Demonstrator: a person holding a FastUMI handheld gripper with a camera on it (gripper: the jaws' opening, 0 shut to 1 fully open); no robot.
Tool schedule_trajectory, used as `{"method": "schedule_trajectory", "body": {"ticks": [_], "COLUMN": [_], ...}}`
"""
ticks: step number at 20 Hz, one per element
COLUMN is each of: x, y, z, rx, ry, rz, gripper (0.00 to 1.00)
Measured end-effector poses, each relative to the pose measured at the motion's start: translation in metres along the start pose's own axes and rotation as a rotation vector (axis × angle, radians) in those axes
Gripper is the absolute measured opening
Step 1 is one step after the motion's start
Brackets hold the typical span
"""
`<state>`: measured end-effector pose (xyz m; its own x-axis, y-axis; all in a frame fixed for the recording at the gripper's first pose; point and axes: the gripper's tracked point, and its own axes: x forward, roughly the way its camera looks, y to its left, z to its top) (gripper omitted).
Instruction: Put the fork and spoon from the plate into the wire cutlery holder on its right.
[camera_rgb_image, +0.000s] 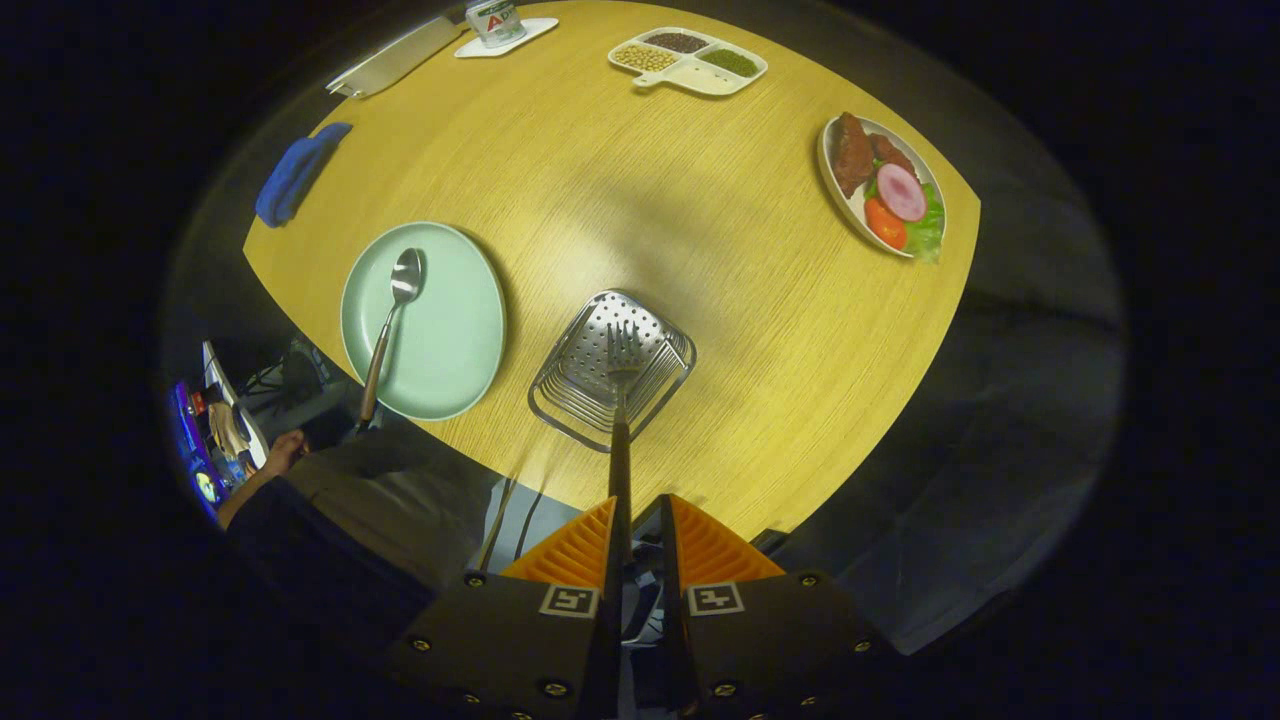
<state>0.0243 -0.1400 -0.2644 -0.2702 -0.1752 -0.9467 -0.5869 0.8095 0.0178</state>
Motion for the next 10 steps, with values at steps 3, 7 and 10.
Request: {"method": "schedule_trajectory", "body": {"ticks": [3,7,10], "x": [-0.012,-0.025,-0.03], "y": [0.007,0.035,0.059], "z": [-0.003,-0.004,-0.009], "rx": [0.028,0.048,0.039], "ry": [-0.069,-0.166,-0.196], "rz": [0.007,0.046,0.078], "gripper": [0.18,0.18,0.18]}}
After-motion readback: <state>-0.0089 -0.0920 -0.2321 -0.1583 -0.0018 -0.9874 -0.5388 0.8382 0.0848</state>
